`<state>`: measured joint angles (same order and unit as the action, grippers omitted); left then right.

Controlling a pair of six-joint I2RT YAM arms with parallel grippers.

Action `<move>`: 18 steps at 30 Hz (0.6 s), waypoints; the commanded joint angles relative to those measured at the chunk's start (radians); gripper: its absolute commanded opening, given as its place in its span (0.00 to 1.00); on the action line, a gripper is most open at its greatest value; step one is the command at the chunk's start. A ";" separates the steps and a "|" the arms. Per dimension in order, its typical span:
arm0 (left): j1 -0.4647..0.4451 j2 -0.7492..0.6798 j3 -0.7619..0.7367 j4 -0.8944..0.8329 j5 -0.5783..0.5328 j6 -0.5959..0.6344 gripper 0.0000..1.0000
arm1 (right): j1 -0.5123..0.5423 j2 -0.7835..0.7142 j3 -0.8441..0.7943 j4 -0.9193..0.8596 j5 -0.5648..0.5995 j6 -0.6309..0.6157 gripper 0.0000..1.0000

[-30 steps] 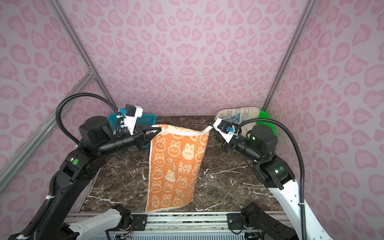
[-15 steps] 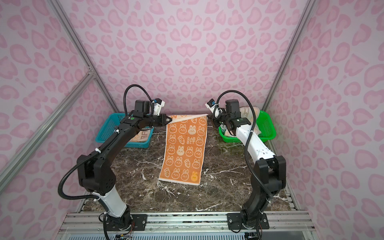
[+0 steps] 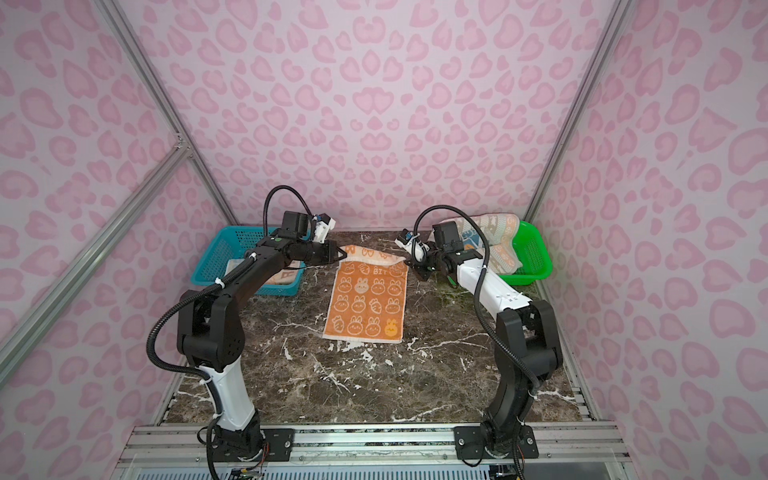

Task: Fold and stack the towels
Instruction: 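Lower the hanging towel flat onto the table with both grippers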

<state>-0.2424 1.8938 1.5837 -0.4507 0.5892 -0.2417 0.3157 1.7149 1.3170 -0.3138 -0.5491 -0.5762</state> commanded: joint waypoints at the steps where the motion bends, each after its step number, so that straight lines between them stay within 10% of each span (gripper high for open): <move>1: 0.002 -0.069 -0.063 -0.023 0.036 0.007 0.03 | 0.027 -0.059 -0.088 0.037 0.009 -0.022 0.00; 18: 0.003 -0.305 -0.412 -0.071 -0.036 -0.078 0.03 | 0.241 -0.232 -0.244 -0.081 0.363 -0.098 0.00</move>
<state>-0.2417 1.6203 1.1942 -0.5072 0.5667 -0.3065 0.5289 1.4918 1.0756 -0.3573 -0.3023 -0.6350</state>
